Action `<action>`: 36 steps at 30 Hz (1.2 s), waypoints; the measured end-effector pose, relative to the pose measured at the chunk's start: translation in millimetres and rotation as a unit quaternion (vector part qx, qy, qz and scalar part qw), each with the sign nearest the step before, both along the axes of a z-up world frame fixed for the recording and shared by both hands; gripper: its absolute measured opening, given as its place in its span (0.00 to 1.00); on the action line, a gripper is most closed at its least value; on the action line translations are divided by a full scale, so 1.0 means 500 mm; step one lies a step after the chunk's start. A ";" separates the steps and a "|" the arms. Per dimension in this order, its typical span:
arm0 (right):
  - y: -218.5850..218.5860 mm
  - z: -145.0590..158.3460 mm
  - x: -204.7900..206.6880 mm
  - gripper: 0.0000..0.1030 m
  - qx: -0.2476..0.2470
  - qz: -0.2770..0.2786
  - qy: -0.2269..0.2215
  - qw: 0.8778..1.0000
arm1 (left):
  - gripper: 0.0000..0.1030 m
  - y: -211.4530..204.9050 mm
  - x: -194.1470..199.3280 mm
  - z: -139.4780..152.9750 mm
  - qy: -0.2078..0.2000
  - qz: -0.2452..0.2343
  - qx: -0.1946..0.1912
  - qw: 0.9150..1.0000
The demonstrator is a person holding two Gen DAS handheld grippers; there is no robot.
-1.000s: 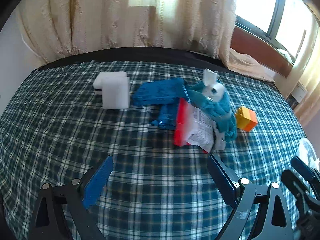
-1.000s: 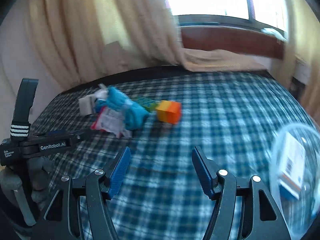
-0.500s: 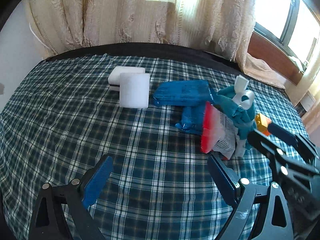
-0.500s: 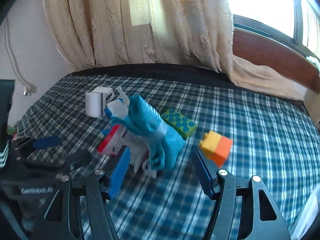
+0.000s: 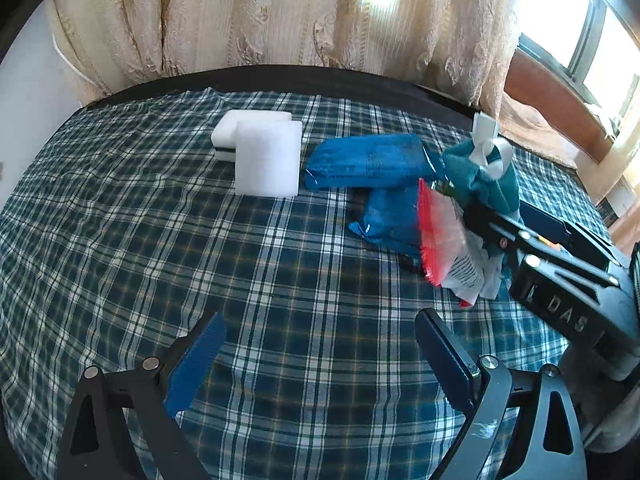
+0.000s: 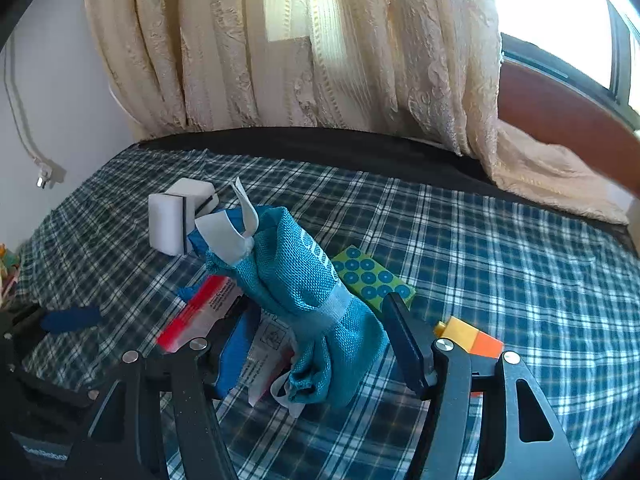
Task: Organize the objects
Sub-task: 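Grasp the blue towel with the right gripper and lift it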
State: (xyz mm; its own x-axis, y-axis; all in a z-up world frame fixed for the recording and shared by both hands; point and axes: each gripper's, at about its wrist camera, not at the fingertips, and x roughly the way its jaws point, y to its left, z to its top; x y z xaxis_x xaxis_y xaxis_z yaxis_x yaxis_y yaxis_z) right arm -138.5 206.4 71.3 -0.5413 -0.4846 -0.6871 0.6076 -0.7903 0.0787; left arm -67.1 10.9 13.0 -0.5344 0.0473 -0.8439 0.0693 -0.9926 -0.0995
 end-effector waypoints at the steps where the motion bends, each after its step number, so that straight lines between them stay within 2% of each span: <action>1: 0.002 -0.001 -0.001 0.52 0.000 -0.001 -0.002 1.000 | 0.95 0.000 0.000 -0.001 -0.001 -0.001 -0.001 1.000; 8: 0.025 0.010 0.010 0.46 -0.015 -0.011 -0.012 1.000 | 0.95 -0.001 -0.002 -0.006 -0.002 0.001 -0.005 1.000; 14: 0.081 0.012 0.034 0.46 -0.047 -0.031 -0.045 0.997 | 0.95 0.003 0.001 -0.002 0.004 -0.001 -0.009 1.000; 19: 0.138 0.014 0.059 0.46 -0.095 -0.050 -0.076 0.991 | 0.95 0.007 0.002 0.000 0.011 -0.003 -0.016 1.000; 26: 0.191 0.015 0.091 0.46 -0.144 -0.065 -0.087 0.984 | 0.95 0.019 0.001 -0.001 0.021 -0.001 -0.040 0.999; 36: 0.247 -0.005 0.082 0.46 -0.207 -0.077 -0.109 0.969 | 0.95 0.068 -0.005 0.019 0.037 -0.011 -0.083 0.996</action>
